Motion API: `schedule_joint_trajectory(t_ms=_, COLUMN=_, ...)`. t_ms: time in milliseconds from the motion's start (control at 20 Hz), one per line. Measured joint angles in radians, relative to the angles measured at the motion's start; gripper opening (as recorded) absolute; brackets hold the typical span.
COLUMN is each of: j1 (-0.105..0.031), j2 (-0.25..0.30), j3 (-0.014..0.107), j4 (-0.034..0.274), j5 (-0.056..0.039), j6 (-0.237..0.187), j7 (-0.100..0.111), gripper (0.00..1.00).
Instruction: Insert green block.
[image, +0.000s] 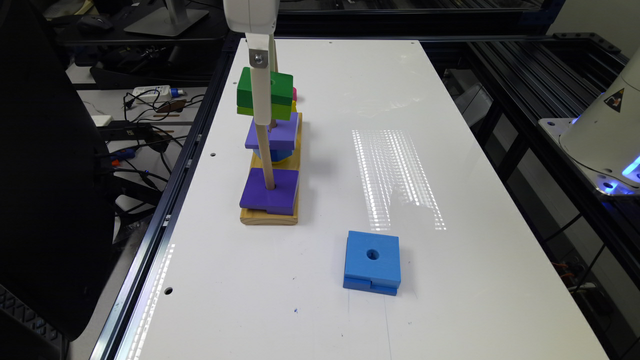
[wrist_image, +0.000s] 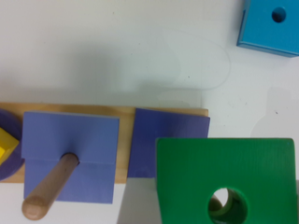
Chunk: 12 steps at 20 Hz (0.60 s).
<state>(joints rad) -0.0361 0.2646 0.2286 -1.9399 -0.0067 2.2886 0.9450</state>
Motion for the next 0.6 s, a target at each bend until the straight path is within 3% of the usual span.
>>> schedule_joint_trajectory(t_ms=300, j1=0.000, j2=0.035, j3=0.000, j4=0.032, j5=-0.0014, j6=0.000, j7=0.000, gripper=0.00)
schedule_joint_trajectory(t_ms=600, j1=0.000, j2=0.041, j3=0.000, j4=0.036, j5=-0.0017, j6=0.000, j7=0.000, gripper=0.00)
